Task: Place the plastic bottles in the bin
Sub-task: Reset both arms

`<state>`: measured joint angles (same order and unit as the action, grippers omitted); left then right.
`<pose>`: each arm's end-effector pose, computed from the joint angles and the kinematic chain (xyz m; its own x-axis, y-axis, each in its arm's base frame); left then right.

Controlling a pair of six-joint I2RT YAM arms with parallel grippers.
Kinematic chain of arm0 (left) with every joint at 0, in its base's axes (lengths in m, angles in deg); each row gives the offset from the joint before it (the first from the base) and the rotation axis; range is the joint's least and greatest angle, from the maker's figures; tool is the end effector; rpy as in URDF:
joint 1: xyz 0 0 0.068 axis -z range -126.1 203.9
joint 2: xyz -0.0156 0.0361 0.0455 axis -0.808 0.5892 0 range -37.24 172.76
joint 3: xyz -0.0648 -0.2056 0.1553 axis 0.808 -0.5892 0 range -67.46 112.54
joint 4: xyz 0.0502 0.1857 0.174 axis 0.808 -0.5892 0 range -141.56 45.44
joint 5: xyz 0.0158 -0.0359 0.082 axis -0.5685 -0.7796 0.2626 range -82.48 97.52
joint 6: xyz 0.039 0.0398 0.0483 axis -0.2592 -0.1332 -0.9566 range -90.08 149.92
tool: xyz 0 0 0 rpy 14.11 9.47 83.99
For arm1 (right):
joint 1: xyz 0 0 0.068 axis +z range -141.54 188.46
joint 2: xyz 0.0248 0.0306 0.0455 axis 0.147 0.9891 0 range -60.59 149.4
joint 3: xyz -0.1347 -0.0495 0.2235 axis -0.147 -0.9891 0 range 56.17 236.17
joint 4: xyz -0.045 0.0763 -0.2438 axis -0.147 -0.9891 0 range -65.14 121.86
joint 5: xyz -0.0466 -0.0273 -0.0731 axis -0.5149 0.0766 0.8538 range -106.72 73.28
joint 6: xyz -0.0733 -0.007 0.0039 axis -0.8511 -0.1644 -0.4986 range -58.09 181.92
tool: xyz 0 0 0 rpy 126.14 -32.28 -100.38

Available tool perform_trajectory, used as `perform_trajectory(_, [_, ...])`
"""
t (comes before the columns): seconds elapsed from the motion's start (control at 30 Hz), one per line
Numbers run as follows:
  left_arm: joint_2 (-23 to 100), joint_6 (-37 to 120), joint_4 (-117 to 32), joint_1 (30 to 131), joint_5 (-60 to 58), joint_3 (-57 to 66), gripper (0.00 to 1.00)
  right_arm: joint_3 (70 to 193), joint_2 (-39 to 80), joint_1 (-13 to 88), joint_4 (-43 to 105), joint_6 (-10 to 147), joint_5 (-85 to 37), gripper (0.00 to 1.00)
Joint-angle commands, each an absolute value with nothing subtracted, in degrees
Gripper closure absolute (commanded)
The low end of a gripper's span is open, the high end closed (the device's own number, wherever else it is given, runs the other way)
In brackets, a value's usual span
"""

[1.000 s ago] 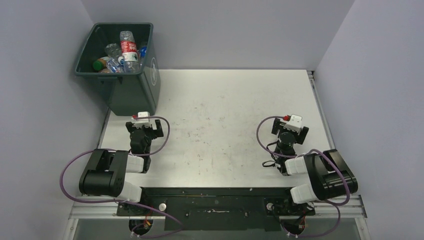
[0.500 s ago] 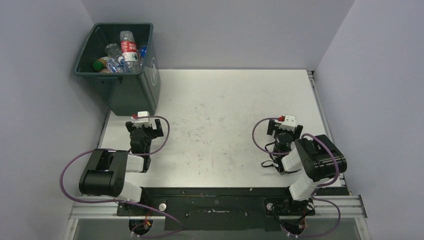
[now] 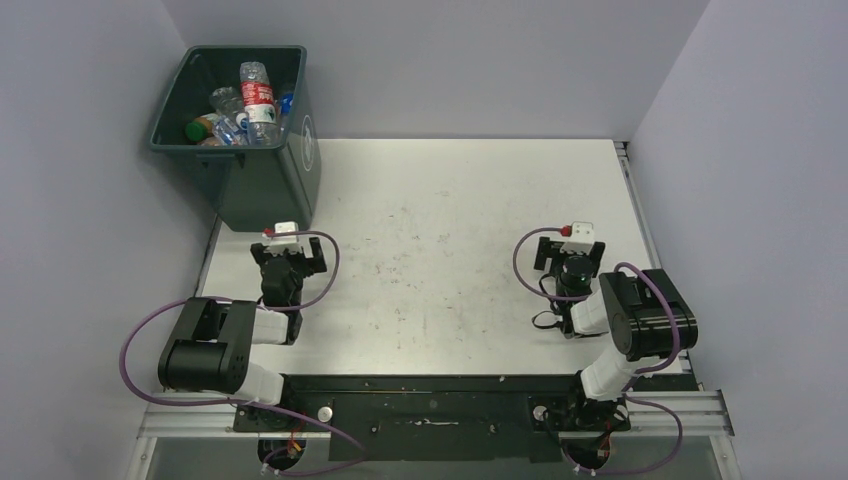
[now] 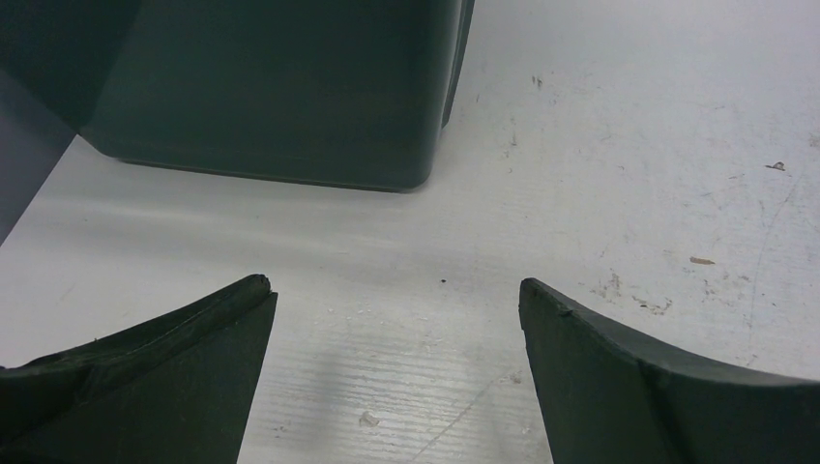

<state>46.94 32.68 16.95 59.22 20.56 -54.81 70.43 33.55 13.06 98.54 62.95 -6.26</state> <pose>0.2598 -0.0102 0.1342 -0.1668 -0.0315 -0.9855 -0.1391 0.9903 -0.0082 0.2713 0.0108 0.1101 -0.2258 -0.0004 -0.9742 0.1013 0.9946 -0.0239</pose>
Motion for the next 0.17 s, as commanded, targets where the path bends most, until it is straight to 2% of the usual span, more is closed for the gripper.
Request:
perform_trajectory(0.0, [47.1, 33.3, 19.1, 59.3, 20.8, -53.1, 0.04, 71.5, 32.0, 13.1, 99.9, 63.3, -9.2, 0.1])
perform_trajectory(0.13, [46.8, 33.3, 19.2, 59.2, 20.6, -53.4, 0.04, 71.5, 32.0, 13.1, 99.9, 63.4, -9.2, 0.1])
